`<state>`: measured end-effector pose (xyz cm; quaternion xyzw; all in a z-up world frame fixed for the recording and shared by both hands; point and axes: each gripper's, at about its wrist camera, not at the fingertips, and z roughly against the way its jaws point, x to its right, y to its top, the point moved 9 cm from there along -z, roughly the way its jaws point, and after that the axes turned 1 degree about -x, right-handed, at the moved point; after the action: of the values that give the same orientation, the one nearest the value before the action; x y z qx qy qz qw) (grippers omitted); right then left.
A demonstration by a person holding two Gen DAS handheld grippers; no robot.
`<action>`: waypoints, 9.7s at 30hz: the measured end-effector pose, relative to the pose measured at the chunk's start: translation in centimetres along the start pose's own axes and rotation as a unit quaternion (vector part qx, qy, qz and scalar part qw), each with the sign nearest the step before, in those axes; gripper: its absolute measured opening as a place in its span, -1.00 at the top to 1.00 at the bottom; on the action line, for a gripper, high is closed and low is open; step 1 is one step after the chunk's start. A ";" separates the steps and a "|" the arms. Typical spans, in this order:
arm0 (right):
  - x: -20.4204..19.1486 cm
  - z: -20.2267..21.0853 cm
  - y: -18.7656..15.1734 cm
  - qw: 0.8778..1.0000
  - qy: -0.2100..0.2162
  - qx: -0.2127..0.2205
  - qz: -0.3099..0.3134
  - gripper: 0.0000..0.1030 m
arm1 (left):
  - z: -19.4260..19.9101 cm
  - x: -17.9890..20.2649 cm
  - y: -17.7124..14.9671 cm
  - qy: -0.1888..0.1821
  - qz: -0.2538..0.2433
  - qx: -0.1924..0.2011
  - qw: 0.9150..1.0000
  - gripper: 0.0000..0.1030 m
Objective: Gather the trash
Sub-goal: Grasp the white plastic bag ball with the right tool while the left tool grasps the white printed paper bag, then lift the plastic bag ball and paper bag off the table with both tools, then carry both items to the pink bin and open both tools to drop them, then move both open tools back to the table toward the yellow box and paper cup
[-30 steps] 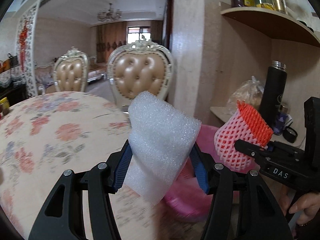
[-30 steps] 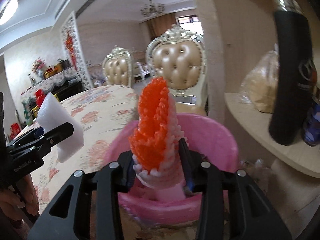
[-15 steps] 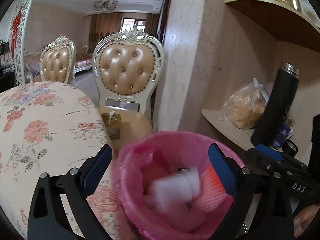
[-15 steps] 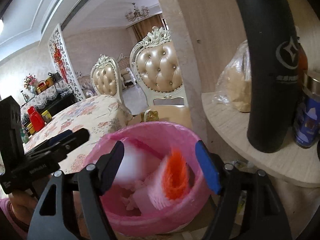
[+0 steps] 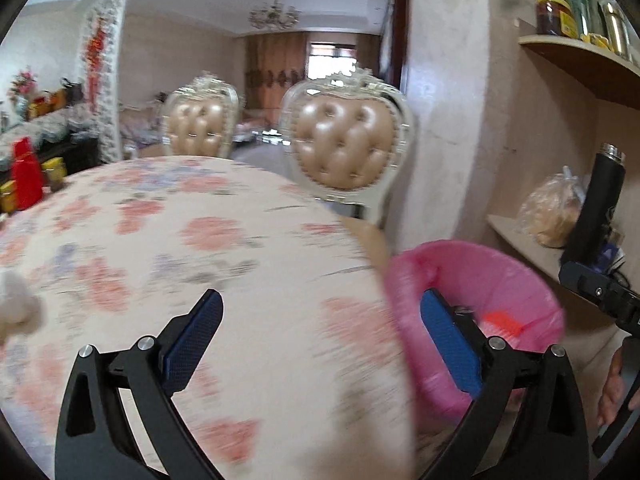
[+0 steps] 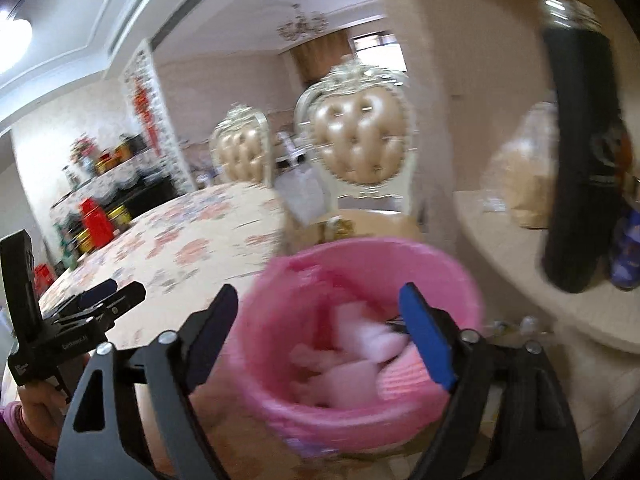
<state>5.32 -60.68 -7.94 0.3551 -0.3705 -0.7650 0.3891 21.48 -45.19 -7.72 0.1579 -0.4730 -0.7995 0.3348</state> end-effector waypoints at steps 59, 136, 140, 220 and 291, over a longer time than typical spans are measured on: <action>-48.7 -18.9 -8.5 0.939 0.230 -0.144 0.214 0.47 | 15.9 -44.3 -9.3 0.316 0.232 -0.006 0.920 -0.82; -40.0 -3.2 -10.7 0.930 0.288 -0.081 0.212 0.45 | 24.6 -25.6 -11.8 0.335 0.126 0.045 0.933 -0.03; -39.1 -3.2 -10.7 0.933 0.281 -0.077 0.212 0.45 | 23.8 -24.5 -11.6 0.321 0.120 0.044 0.938 -0.03; 7.9 1.1 -1.4 0.997 -0.063 0.039 -0.034 -0.23 | -8.7 11.3 0.0 -0.058 -0.058 -0.040 0.996 -0.78; -68.8 -23.6 -14.4 0.875 0.303 -0.211 0.313 0.02 | 26.2 -53.3 -14.0 0.440 0.278 0.010 0.854 -0.83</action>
<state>50.82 -2.37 -13.70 0.3447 -0.1560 -0.5182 0.7670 39.84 12.93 -10.01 0.3585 -0.3083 -0.5150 0.7150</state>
